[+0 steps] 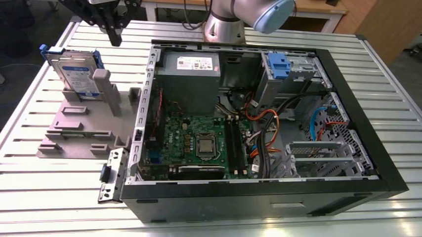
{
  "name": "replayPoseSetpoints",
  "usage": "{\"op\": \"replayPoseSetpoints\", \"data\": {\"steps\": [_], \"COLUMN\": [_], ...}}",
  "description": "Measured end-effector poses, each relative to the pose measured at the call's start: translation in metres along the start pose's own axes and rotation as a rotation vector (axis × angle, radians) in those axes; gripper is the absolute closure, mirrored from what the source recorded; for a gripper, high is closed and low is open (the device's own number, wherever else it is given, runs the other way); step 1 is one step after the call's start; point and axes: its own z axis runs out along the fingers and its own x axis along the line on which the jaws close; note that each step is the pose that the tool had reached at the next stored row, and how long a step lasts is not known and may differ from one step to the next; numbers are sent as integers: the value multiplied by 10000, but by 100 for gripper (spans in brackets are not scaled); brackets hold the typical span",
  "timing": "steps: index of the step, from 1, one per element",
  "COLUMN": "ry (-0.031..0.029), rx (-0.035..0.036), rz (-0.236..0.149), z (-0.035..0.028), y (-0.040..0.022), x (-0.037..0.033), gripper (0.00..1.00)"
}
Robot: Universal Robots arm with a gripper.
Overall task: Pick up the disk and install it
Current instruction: 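Reach for the disk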
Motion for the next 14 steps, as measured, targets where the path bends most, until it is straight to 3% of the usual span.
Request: {"op": "replayPoseSetpoints", "data": {"steps": [14], "ry": [0], "rx": [0], "rz": [0], "z": [13], "y": [62], "x": [120], "gripper": [89]}}
